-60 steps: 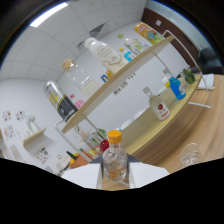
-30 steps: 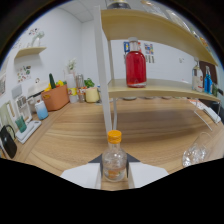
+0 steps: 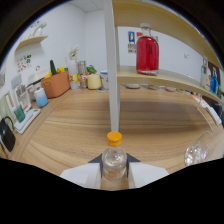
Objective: Make me a cup of Mount Fuji.
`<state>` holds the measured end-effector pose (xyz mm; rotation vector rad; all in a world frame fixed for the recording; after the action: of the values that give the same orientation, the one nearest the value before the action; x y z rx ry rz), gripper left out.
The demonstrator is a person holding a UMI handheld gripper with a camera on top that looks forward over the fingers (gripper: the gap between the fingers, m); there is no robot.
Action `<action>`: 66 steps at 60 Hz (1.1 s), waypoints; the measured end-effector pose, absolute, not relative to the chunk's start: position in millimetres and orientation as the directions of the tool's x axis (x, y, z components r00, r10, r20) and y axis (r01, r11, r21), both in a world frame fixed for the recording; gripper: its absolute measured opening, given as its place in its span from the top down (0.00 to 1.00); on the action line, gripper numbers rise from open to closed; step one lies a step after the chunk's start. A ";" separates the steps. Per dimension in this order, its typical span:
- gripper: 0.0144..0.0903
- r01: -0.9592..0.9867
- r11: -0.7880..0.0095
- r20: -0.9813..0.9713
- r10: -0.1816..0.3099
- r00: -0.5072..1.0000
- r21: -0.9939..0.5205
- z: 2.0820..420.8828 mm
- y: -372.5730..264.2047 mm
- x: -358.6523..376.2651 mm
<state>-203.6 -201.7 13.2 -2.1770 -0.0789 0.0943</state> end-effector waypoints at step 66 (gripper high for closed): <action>0.06 0.008 -0.353 -0.001 0.026 1.000 -0.936 181.6 -254.8 92.7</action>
<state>92.7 -254.8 181.6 -1.9314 -0.0243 0.0187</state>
